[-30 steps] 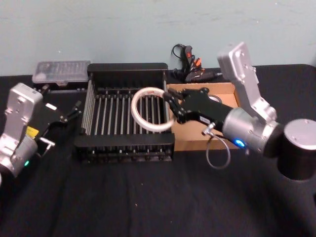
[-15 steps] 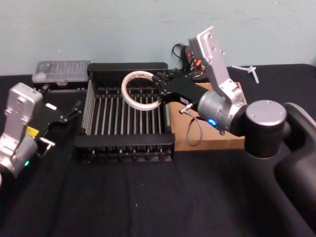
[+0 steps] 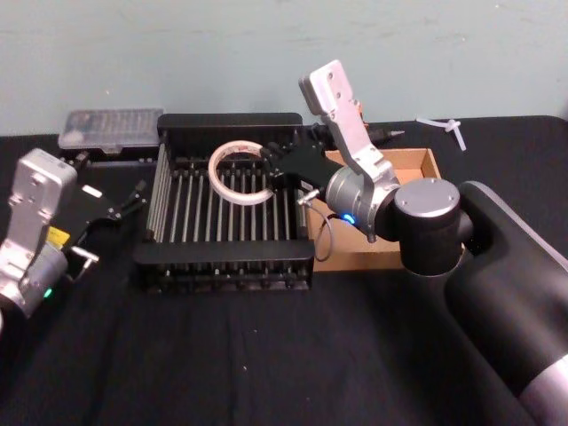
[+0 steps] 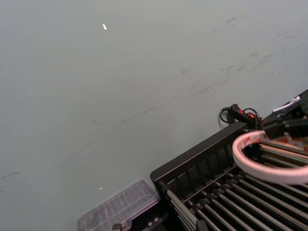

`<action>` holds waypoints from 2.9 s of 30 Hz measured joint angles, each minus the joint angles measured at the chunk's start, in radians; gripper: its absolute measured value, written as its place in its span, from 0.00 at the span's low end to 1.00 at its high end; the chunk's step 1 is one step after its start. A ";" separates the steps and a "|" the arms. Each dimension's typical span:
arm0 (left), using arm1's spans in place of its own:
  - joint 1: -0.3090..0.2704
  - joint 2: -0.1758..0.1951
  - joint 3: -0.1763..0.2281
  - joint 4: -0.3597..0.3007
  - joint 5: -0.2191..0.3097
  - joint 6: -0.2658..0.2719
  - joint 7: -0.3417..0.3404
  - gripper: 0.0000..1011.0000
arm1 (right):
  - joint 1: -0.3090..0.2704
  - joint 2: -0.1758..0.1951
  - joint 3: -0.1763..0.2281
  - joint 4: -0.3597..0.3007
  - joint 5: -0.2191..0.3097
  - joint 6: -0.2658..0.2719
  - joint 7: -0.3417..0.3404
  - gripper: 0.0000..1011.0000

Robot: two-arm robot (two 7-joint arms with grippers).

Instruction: Pick up the white tape and place it into the black box , Pick up the silver tape and place it into the brown box.

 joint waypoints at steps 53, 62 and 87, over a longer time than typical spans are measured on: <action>0.000 0.000 0.000 0.000 0.000 0.000 0.000 0.99 | 0.000 -0.006 -0.002 0.012 -0.012 0.003 0.001 0.99; 0.000 0.000 0.000 0.000 0.000 0.000 0.000 0.99 | -0.025 0.008 0.025 -0.032 -0.006 -0.001 0.035 0.99; 0.000 0.000 0.000 0.000 0.000 0.000 0.000 0.99 | -0.317 0.202 0.263 -0.393 0.104 -0.093 0.007 0.99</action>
